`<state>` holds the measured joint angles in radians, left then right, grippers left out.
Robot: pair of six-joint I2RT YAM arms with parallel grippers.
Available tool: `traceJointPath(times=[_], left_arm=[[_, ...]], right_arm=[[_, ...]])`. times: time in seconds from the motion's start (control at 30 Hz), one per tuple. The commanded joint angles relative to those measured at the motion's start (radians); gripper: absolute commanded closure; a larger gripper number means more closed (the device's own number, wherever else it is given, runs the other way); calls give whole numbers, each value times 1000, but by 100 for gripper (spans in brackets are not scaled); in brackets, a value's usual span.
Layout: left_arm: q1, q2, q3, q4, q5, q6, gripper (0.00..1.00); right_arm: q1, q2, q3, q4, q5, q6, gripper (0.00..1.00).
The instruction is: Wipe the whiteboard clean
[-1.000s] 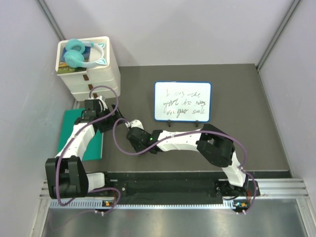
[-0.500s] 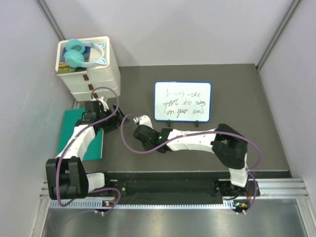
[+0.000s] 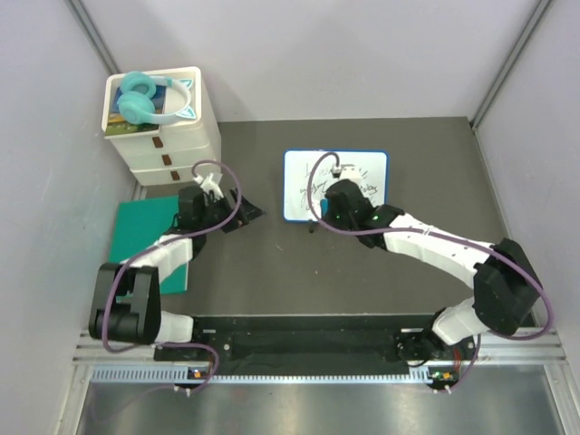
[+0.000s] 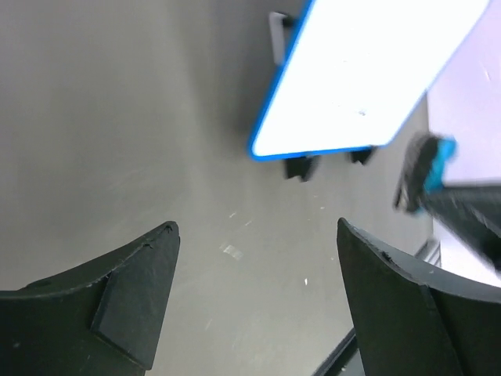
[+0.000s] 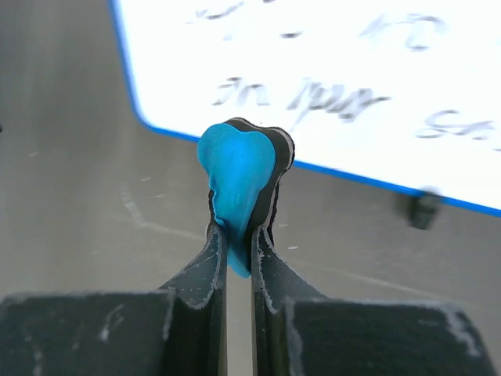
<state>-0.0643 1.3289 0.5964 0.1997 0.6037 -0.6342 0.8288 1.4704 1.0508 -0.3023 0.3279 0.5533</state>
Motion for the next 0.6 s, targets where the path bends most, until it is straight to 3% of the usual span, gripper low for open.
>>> traceJointPath(times=[0.0,0.23,0.43,0.57], left_arm=[[-121,137,3,413,18,-13,15],[-143,447,66,820,79,-61,17],[-144,688,169,1142,162,-200,20],[-147,779,226,1244,168,-248,21]], right_arm=[[-109,-73,-54,60,-64,-50,100],[-246,-146,-86,104,-194,-95,100],[-272,-148,-54,86,-184,-151,100],[-296,-122,-48,95,-205,-156,100]])
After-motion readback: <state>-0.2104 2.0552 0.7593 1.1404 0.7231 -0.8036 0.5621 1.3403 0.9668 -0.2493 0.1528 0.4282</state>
